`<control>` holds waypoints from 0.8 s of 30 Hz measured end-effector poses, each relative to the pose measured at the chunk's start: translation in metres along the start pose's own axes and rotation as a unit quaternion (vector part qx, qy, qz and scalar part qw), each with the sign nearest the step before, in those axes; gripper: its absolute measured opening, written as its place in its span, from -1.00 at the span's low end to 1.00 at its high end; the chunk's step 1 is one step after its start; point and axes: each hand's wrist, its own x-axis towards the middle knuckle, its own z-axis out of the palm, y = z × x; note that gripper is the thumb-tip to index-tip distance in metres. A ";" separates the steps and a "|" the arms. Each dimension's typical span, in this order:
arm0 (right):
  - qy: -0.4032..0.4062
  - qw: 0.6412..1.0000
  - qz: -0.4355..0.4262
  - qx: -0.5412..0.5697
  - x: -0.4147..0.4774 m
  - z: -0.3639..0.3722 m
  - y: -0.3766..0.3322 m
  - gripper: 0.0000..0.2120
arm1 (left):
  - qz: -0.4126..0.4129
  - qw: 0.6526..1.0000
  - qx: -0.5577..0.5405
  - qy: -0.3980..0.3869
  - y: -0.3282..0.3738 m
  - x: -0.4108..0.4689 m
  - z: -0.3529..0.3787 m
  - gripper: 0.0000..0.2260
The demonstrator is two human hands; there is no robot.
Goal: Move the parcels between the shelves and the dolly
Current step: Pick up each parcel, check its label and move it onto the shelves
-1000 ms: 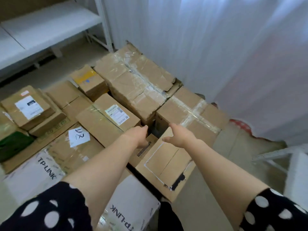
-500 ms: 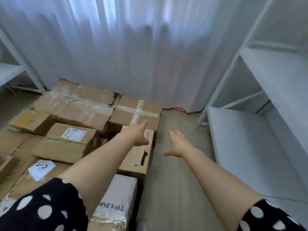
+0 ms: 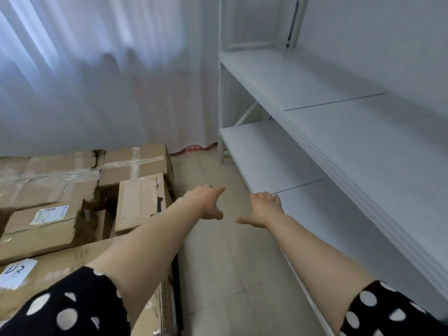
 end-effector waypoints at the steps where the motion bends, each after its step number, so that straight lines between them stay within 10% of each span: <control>1: 0.008 1.000 0.015 0.006 -0.020 0.002 0.012 -0.24 | 0.021 1.000 0.016 0.000 0.016 -0.007 0.001 -0.26; 14: 0.121 0.931 0.299 0.172 -0.357 0.099 0.103 -0.33 | 0.375 0.920 0.111 -0.009 0.230 -0.198 0.082 -0.33; 24: 0.292 0.788 0.490 0.230 -0.625 0.162 0.183 -0.39 | 0.555 0.820 0.142 0.003 0.413 -0.388 0.145 -0.31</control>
